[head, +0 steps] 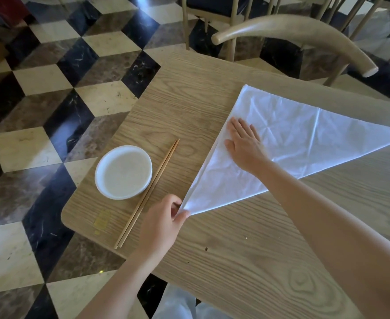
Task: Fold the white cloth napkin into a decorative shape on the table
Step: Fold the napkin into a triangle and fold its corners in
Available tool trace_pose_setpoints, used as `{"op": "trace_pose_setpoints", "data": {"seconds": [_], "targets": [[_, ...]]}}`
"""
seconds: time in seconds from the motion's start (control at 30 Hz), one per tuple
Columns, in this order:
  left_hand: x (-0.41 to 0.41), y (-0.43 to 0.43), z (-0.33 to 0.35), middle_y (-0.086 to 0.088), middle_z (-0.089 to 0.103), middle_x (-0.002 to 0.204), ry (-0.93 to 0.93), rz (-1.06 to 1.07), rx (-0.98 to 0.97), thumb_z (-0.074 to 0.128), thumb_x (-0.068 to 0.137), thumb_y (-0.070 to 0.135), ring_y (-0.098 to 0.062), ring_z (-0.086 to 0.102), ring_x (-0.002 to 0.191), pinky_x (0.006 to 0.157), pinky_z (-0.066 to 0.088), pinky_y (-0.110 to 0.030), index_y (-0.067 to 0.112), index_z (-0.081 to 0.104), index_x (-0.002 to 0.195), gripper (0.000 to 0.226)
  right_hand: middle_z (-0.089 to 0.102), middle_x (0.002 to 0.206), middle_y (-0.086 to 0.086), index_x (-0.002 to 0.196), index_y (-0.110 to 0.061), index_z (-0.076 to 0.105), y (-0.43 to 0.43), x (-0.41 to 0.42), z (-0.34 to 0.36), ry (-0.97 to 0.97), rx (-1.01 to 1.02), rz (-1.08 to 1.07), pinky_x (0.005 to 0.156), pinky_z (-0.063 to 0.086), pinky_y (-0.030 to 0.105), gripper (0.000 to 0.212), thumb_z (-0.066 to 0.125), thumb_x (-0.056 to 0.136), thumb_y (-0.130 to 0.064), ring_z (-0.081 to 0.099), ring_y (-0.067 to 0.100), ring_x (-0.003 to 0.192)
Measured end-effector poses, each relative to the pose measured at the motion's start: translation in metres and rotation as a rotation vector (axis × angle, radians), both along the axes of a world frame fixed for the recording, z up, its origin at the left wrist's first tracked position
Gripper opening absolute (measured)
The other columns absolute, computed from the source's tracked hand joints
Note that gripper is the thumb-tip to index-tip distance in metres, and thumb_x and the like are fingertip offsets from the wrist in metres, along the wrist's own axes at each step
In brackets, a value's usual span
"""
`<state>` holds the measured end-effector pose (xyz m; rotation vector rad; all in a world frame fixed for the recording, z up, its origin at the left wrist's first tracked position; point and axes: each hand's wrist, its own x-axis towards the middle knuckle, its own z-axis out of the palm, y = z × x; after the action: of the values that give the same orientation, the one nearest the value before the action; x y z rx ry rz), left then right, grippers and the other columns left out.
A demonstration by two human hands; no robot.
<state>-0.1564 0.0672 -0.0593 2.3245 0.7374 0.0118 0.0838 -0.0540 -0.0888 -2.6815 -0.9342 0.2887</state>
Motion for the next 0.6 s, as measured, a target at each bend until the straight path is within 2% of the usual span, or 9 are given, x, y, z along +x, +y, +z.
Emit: {"op": "trace_pose_setpoints", "data": {"seconds": [0.07,0.17,0.33,0.43,0.53,0.6], "targets": [[0.001,0.004,0.002,0.007,0.062,0.066,0.012,-0.002,-0.033,0.071,0.078,0.022,-0.012,0.057,0.063,0.060,0.043,-0.026,0.020,0.060,0.078,0.011,-0.001,0.158,0.000,0.147,-0.013,0.002,0.002,0.003,-0.001,-0.016,-0.051,0.005,0.118,-0.005,0.035,0.056,0.022,0.099,-0.034,-0.007,0.014,0.144],[0.003,0.009,0.005,0.009,0.061,0.060,0.027,-0.035,-0.047,0.071,0.078,0.022,-0.005,0.055,0.057,0.054,0.038,-0.014,0.021,0.061,0.070,0.013,-0.005,0.158,-0.001,0.147,-0.015,-0.003,0.007,0.006,-0.001,-0.013,-0.088,-0.017,0.117,-0.008,0.035,0.057,0.018,0.099,-0.037,-0.010,0.013,0.143],[0.006,0.016,0.008,0.005,0.067,0.062,0.069,-0.082,-0.127,0.069,0.080,0.020,-0.003,0.057,0.065,0.056,0.039,-0.013,0.015,0.067,0.071,0.011,-0.007,0.158,-0.002,0.147,-0.017,-0.004,0.012,0.014,0.000,-0.006,-0.115,-0.055,0.117,-0.008,0.037,0.057,0.016,0.098,-0.039,-0.010,0.013,0.143],[0.007,0.018,0.012,0.008,0.068,0.062,0.112,-0.089,-0.160,0.066,0.083,0.019,-0.004,0.059,0.068,0.058,0.040,-0.012,0.016,0.068,0.072,0.011,-0.007,0.158,-0.003,0.147,-0.018,-0.004,0.012,0.014,0.000,-0.015,-0.121,-0.054,0.117,-0.008,0.037,0.057,0.016,0.098,-0.040,-0.010,0.013,0.143],[0.009,0.017,0.018,0.010,0.068,0.060,0.176,-0.100,-0.216,0.062,0.085,0.022,-0.002,0.057,0.059,0.055,0.038,-0.014,0.020,0.064,0.069,0.017,-0.005,0.158,-0.002,0.148,-0.017,-0.001,0.011,0.017,0.004,0.079,-0.065,-0.038,0.117,-0.008,0.037,0.057,0.018,0.098,-0.039,-0.010,0.013,0.143],[0.013,0.015,0.030,0.008,0.069,0.060,0.184,-0.015,-0.403,0.061,0.084,0.022,-0.004,0.051,0.053,0.051,0.035,-0.016,0.015,0.062,0.067,0.018,0.004,0.158,0.001,0.148,-0.015,0.011,0.004,0.015,0.014,0.188,0.067,-0.027,0.117,-0.004,0.035,0.054,0.023,0.099,-0.035,-0.004,0.013,0.144]]}}
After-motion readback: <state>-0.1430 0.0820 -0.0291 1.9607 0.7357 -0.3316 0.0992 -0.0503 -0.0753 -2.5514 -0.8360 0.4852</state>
